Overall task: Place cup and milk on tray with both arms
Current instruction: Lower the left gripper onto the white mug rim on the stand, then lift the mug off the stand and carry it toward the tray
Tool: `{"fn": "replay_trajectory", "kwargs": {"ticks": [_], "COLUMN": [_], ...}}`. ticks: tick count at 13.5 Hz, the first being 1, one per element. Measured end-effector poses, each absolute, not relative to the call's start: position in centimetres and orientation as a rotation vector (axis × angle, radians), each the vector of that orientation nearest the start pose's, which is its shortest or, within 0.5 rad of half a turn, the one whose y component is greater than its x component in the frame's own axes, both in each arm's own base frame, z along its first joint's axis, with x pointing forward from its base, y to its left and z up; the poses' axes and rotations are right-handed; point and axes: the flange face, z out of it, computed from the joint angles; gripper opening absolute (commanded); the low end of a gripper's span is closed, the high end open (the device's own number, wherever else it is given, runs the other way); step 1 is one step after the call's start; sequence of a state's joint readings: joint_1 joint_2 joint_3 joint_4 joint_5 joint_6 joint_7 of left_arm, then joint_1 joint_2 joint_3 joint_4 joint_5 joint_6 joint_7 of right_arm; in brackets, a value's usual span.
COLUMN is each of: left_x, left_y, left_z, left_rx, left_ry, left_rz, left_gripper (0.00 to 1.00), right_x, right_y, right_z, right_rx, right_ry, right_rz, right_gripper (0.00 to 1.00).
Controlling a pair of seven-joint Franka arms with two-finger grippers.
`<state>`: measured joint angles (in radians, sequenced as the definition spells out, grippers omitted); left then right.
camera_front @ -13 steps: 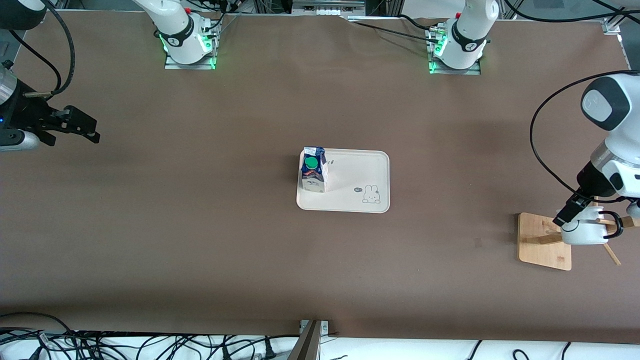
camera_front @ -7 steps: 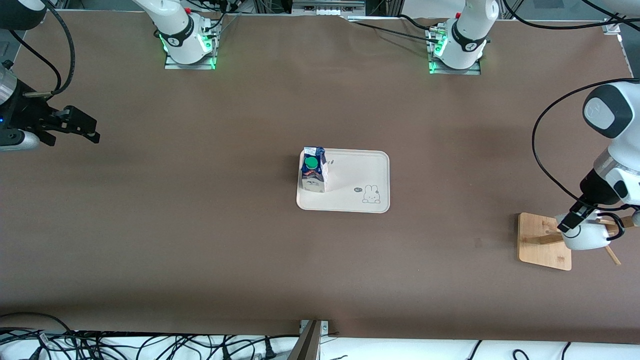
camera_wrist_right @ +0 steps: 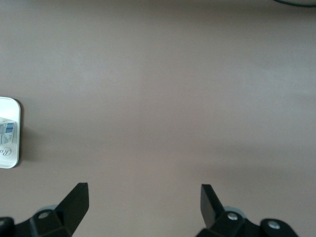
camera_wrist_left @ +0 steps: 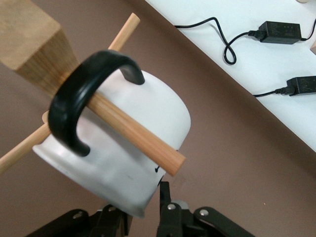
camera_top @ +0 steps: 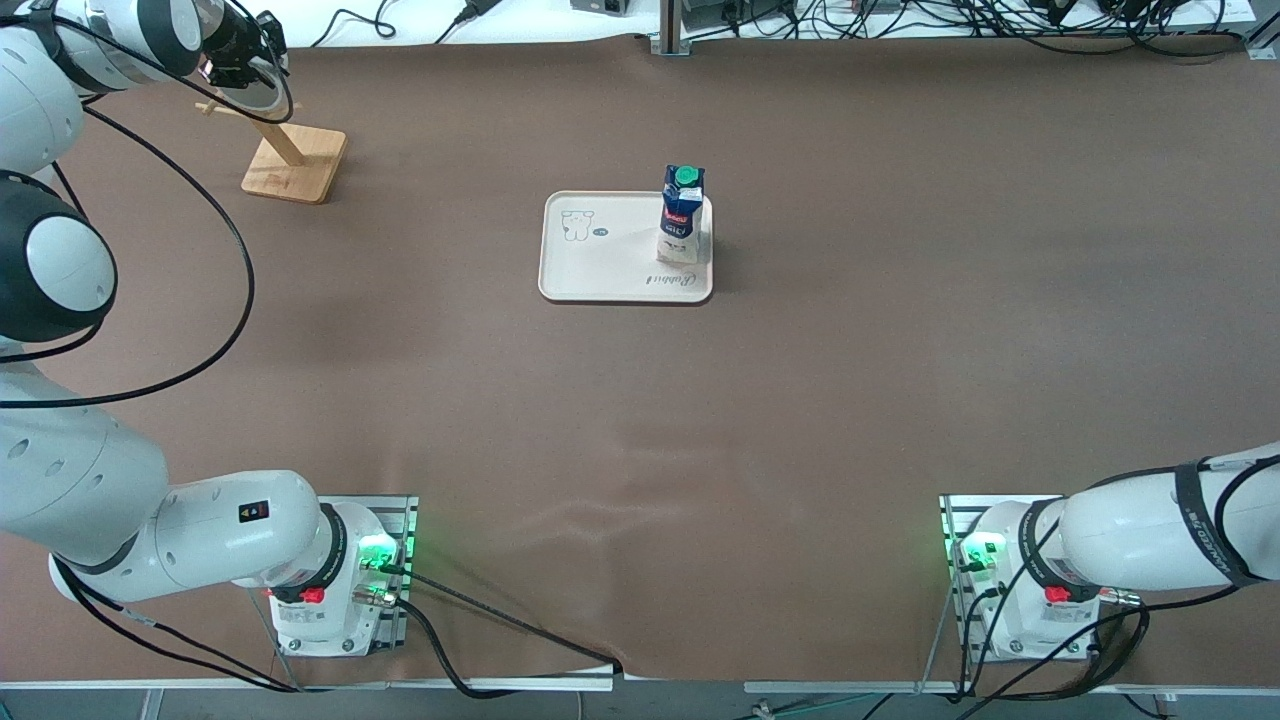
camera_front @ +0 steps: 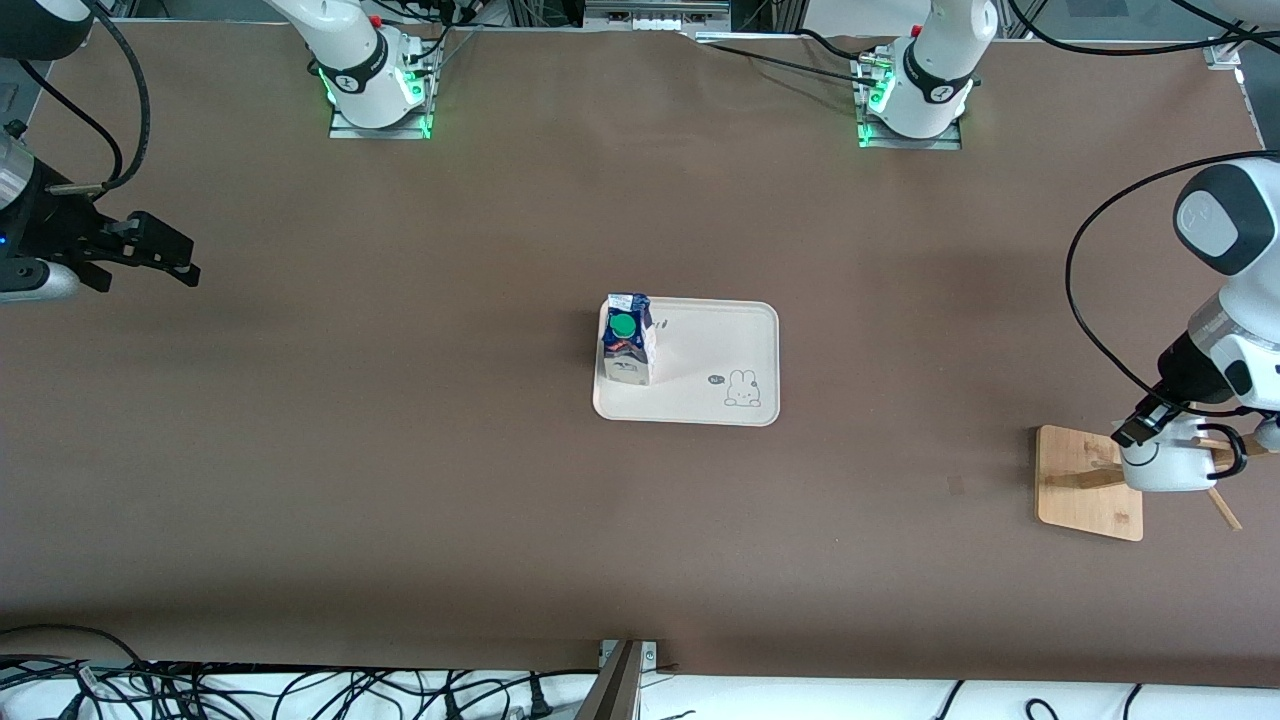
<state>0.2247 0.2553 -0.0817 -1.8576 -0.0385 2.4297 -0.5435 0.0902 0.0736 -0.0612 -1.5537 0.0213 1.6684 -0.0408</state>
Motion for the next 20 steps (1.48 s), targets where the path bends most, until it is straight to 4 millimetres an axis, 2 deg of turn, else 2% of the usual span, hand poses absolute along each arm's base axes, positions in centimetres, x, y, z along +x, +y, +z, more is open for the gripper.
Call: {"fn": "replay_trajectory", "kwargs": {"ticks": [2, 3, 11, 14, 17, 20], "left_x": [64.1, 64.3, 64.5, 64.9, 65.2, 65.6], "left_y": [9.4, 9.1, 8.0, 5.6, 3.6, -0.4], "left_z": [42.0, 42.3, 44.1, 45.0, 47.0, 49.7], "left_rx": [-3.015, -3.02, -3.041, -3.069, -3.096, -3.102], "left_ry": [-1.121, -1.108, -1.077, -1.03, -0.98, -0.824], "left_rz": [-0.49, -0.497, -0.351, -0.336, -0.293, -0.312], "left_gripper": [0.02, 0.0, 0.0, 0.0, 0.0, 0.01], "right_x": [58.6, 58.6, 58.6, 58.6, 58.6, 58.6], "right_y": [2.0, 2.0, 2.0, 2.0, 2.0, 2.0], "right_z": [60.0, 60.0, 59.9, 59.9, 59.9, 59.9], "right_rx": [-3.123, -3.123, -3.123, -3.123, -3.123, -3.123], "right_ry": [-0.107, -0.107, -0.107, -0.107, -0.107, -0.107], "right_rz": [-0.065, -0.065, -0.064, -0.064, -0.064, -0.064], "right_gripper": [1.0, 1.0, 1.0, 1.0, 1.0, 1.0]}}
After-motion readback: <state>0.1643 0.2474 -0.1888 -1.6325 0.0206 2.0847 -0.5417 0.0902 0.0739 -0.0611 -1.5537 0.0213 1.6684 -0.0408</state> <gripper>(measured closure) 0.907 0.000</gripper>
